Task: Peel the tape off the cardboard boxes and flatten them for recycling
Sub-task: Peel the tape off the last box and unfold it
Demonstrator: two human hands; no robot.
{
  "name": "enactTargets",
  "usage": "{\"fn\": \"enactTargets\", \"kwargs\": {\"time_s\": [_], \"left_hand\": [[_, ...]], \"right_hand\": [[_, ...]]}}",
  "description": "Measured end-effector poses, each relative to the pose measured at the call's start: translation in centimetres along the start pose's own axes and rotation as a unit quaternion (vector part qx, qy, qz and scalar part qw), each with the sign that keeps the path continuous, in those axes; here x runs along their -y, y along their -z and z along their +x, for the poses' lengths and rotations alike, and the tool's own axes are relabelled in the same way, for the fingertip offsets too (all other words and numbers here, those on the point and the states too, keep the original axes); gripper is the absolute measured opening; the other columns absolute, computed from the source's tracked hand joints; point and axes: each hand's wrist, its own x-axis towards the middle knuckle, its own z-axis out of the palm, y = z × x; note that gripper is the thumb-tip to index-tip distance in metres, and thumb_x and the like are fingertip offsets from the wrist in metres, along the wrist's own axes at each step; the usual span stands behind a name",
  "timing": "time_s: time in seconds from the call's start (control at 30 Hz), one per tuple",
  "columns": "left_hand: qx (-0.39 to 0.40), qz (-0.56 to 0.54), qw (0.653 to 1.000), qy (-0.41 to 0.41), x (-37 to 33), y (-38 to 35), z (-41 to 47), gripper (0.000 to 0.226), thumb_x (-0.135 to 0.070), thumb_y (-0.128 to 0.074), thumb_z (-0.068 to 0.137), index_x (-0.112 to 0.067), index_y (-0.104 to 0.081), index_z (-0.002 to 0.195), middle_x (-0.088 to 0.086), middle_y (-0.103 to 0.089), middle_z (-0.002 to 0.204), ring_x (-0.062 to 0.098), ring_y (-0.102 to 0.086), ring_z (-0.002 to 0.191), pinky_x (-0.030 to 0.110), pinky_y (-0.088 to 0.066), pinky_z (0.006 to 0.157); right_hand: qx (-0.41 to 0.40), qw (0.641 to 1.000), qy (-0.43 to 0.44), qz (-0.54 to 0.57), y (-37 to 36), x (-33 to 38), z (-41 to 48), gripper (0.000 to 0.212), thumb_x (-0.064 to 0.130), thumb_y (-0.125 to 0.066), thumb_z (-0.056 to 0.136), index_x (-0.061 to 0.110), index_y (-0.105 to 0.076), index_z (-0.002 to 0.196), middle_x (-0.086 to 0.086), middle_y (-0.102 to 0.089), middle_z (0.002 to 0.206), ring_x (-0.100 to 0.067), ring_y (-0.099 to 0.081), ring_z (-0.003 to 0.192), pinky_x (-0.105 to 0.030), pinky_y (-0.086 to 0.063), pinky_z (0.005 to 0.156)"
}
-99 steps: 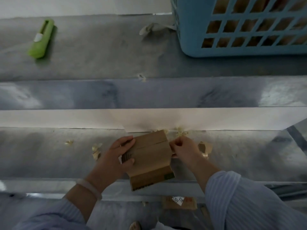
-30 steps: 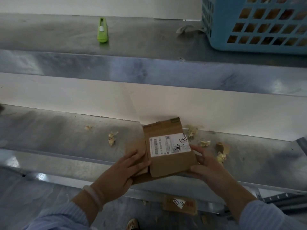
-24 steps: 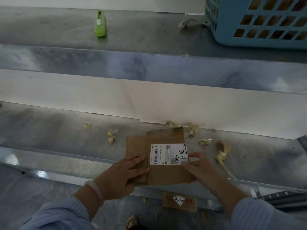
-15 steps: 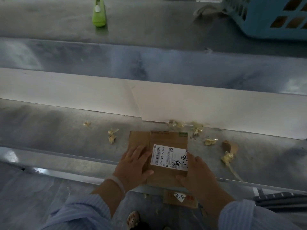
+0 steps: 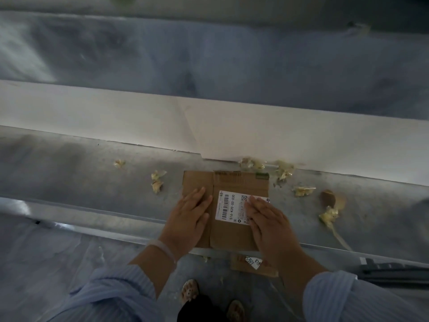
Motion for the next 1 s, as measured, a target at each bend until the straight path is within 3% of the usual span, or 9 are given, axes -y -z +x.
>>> {"fn": "enactTargets", "kwargs": {"time_s": [0.07, 0.2, 0.3, 0.4, 0.5, 0.6, 0.73, 0.83, 1.0], "left_hand": [[-0.032, -0.033, 0.998, 0.034, 0.2, 0.4, -0.3, 0.045, -0.028, -0.047, 0.098, -0.021, -0.042, 0.143, -0.002, -0.032, 0.152, 0.02, -0.027, 0.14, 0.034, -0.018, 0.118], [-0.1, 0.007, 0.972, 0.214, 0.4, 0.9, -1.9, 0.065, -0.05, -0.062, 0.084, -0.019, -0.046, 0.138, 0.004, -0.046, 0.13, 0.023, -0.044, 0.118, 0.038, -0.038, 0.102], [-0.068, -0.07, 0.952, 0.289, 0.5, 1.2, -2.1, 0.059, -0.049, -0.067, 0.08, -0.018, -0.05, 0.128, 0.003, -0.053, 0.114, 0.02, -0.053, 0.103, 0.037, -0.046, 0.094], [-0.032, -0.12, 0.933, 0.337, 0.5, 1.6, -2.2, 0.05, -0.046, -0.073, 0.077, -0.018, -0.052, 0.113, 0.001, -0.053, 0.105, 0.015, -0.052, 0.089, 0.029, -0.046, 0.082], [-0.02, -0.158, 0.919, 0.36, 1.2, 2.0, -2.9, 0.052, -0.043, -0.077, 0.074, -0.015, -0.054, 0.111, -0.001, -0.055, 0.101, 0.014, -0.051, 0.087, 0.025, -0.042, 0.077], [-0.016, -0.194, 0.914, 0.355, 2.5, 3.1, -4.7, 0.047, -0.045, -0.077, 0.074, -0.018, -0.056, 0.107, -0.002, -0.059, 0.101, 0.014, -0.055, 0.088, 0.026, -0.043, 0.075], [-0.055, -0.19, 0.928, 0.316, 5.2, 6.5, -7.6, 0.031, -0.049, -0.069, 0.079, -0.028, -0.052, 0.095, -0.008, -0.061, 0.09, 0.012, -0.057, 0.08, 0.027, -0.043, 0.071], [-0.119, -0.163, 0.931, 0.305, 9.2, 10.8, -10.3, 0.03, -0.05, -0.068, 0.079, -0.03, -0.051, 0.093, -0.013, -0.056, 0.081, 0.008, -0.053, 0.074, 0.024, -0.038, 0.064], [-0.207, -0.124, 0.916, 0.321, 19.0, 18.7, -17.1, 0.035, -0.056, -0.066, 0.076, -0.033, -0.058, 0.102, -0.016, -0.057, 0.082, 0.008, -0.055, 0.077, 0.026, -0.04, 0.064]], "right_hand": [[-0.023, 0.997, -0.06, 0.037, 0.2, -0.3, 0.1, 0.05, 0.036, -0.052, 0.096, 0.02, -0.045, 0.142, 0.002, -0.041, 0.149, -0.016, -0.033, 0.138, -0.029, -0.018, 0.115], [-0.056, 0.972, -0.226, 0.042, 1.0, -0.5, -0.5, 0.069, 0.06, -0.059, 0.081, 0.022, -0.046, 0.137, 0.001, -0.048, 0.13, -0.021, -0.04, 0.122, -0.039, -0.032, 0.105], [-0.026, 0.964, -0.264, 0.036, 1.4, -0.4, -0.8, 0.058, 0.06, -0.06, 0.08, 0.031, -0.052, 0.129, 0.004, -0.059, 0.118, -0.02, -0.051, 0.111, -0.039, -0.038, 0.098], [0.002, 0.949, -0.295, 0.11, 1.9, 0.2, -1.1, 0.048, 0.054, -0.068, 0.078, 0.032, -0.057, 0.119, 0.011, -0.066, 0.107, -0.014, -0.06, 0.098, -0.038, -0.05, 0.089], [-0.004, 0.917, -0.328, 0.227, 2.2, 0.8, -1.6, 0.036, 0.043, -0.075, 0.078, 0.03, -0.06, 0.108, 0.018, -0.065, 0.09, -0.003, -0.061, 0.08, -0.023, -0.05, 0.062], [-0.031, 0.905, -0.309, 0.291, 2.3, 2.5, -2.2, 0.032, 0.035, -0.077, 0.078, 0.034, -0.053, 0.098, 0.019, -0.062, 0.082, 0.003, -0.058, 0.071, -0.007, -0.038, 0.045], [-0.043, 0.905, -0.273, 0.324, 2.0, 7.2, -1.3, 0.033, 0.032, -0.075, 0.08, 0.034, -0.048, 0.099, 0.012, -0.065, 0.085, -0.003, -0.062, 0.074, -0.015, -0.044, 0.051], [-0.043, 0.916, -0.229, 0.327, 1.7, 12.8, 0.8, 0.03, 0.033, -0.077, 0.079, 0.035, -0.05, 0.092, 0.015, -0.065, 0.082, 0.0, -0.062, 0.072, -0.014, -0.043, 0.052], [-0.017, 0.926, -0.146, 0.347, -0.7, 25.8, 5.2, 0.015, 0.029, -0.077, 0.079, 0.031, -0.064, 0.086, 0.023, -0.066, 0.082, 0.007, -0.06, 0.074, -0.01, -0.04, 0.056]]}}
